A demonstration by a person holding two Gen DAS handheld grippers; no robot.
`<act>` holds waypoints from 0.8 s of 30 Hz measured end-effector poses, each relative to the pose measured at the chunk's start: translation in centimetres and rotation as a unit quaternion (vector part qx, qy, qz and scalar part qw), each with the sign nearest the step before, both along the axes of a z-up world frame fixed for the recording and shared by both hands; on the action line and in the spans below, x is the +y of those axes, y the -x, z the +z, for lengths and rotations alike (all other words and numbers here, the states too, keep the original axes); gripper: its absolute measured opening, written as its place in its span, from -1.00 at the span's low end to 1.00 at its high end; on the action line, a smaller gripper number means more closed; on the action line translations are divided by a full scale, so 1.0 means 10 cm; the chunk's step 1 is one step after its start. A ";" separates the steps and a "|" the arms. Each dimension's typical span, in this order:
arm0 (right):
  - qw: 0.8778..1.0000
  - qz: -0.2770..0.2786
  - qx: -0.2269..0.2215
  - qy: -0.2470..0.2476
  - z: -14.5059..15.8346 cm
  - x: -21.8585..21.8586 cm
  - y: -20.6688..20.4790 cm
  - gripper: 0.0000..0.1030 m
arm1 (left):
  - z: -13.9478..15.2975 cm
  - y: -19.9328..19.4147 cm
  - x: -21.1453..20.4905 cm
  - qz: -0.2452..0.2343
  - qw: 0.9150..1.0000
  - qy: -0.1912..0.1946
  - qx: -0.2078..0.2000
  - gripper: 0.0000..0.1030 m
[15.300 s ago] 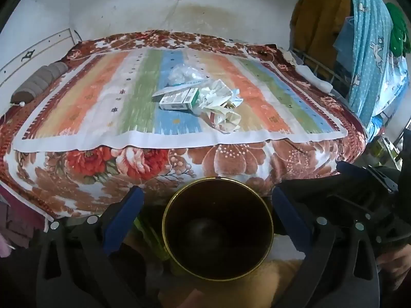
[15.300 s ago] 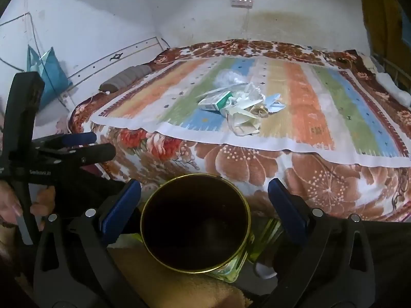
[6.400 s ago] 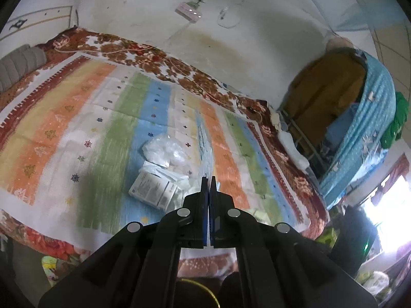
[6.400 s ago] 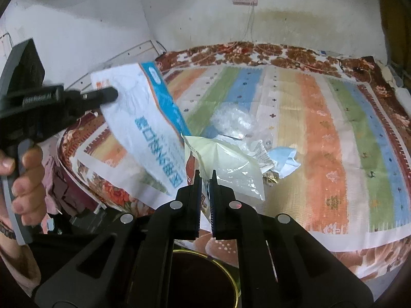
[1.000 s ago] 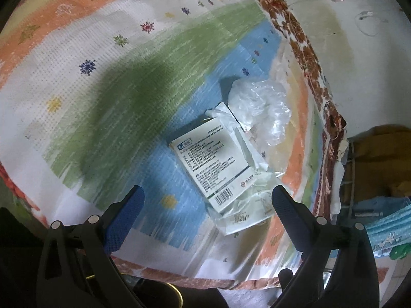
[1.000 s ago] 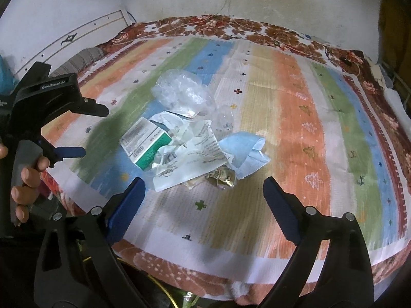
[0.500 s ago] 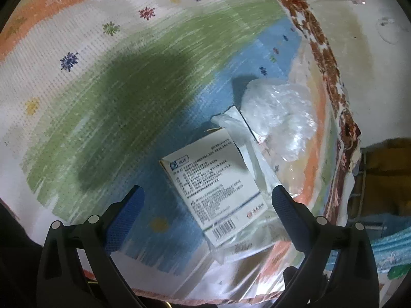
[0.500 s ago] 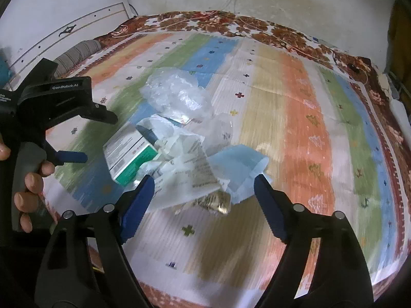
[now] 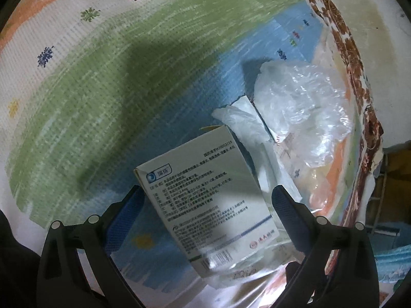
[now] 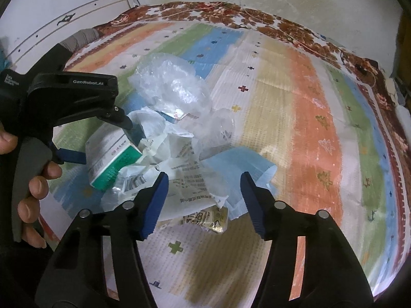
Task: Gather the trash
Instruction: 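Close left tool on white eye-drop box while right tool grasps white barcode wrapper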
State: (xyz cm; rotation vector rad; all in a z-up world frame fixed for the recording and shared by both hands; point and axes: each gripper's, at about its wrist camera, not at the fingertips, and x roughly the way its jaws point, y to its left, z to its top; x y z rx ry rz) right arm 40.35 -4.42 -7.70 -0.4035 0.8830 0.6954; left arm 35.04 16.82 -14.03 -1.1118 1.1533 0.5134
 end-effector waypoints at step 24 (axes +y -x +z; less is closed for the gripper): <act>1.000 0.007 -0.018 0.008 0.12 -0.01 0.10 -0.97 | 0.30 0.07 0.08 -0.078 0.995 -0.059 -0.033 0.50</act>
